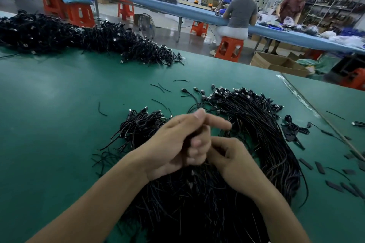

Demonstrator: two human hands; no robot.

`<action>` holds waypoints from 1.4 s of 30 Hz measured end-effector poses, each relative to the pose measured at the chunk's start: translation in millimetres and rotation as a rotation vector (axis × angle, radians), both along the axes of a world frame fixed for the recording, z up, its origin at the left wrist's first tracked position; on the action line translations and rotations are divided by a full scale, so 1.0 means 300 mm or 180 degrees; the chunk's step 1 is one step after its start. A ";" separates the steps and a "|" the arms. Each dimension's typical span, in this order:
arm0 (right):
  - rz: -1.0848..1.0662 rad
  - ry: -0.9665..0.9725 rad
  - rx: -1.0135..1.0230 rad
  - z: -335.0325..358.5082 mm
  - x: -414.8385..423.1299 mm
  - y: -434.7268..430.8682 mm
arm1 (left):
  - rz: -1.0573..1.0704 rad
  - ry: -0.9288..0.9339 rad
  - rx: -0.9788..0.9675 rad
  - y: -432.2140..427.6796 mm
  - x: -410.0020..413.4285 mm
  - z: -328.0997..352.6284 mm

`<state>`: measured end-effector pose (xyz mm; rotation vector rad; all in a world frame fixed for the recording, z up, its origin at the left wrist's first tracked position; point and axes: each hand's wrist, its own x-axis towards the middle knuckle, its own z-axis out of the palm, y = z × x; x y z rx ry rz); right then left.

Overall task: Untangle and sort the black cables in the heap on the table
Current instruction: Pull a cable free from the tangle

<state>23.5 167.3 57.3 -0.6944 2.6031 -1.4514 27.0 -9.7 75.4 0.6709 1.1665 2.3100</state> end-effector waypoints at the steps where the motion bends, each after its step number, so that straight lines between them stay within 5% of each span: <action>1: 0.0020 -0.0050 0.0126 -0.005 0.011 -0.001 | 0.0278 -0.0119 0.0190 -0.001 -0.008 -0.010; 4: 0.0153 -0.0219 0.0421 0.006 0.042 -0.005 | 0.1253 -0.0269 0.0306 0.004 -0.039 -0.057; 8: 0.0271 0.0049 0.0770 0.056 0.069 -0.013 | 0.2400 0.0806 -0.1340 0.013 -0.047 -0.116; 11: 0.0008 0.0560 0.0582 0.106 0.066 -0.002 | 0.1897 0.1290 -0.2225 0.010 -0.013 -0.127; 13: -0.0213 0.0895 0.0284 0.127 0.055 0.009 | 0.1357 0.0941 -0.2241 0.006 0.011 -0.114; 17: -0.0476 0.0816 -0.0389 0.107 0.017 0.000 | 0.0393 0.0276 -0.1872 -0.006 0.029 -0.064; 22: -0.0385 0.0416 -0.0485 0.053 0.011 -0.029 | -0.0409 -0.0483 -0.0366 -0.035 0.018 -0.018; 27: 0.0014 0.0074 0.0433 0.030 0.044 -0.049 | 0.0502 -0.0823 0.0951 -0.031 -0.025 -0.007; 29: 0.0212 0.0001 0.0733 0.028 0.057 -0.054 | 0.1259 -0.0637 0.0617 -0.013 -0.046 -0.033; 32: 0.0171 0.0151 0.0937 0.040 0.060 -0.054 | 0.2144 0.0317 -0.0902 0.009 -0.056 -0.096; 36: -0.0147 0.0584 0.0816 0.072 0.045 -0.026 | 0.2132 0.1331 -0.2622 0.005 -0.040 -0.131; 42: -0.0405 0.0809 -0.0140 0.091 0.019 -0.011 | 0.0770 0.0215 -0.2191 0.008 0.013 -0.089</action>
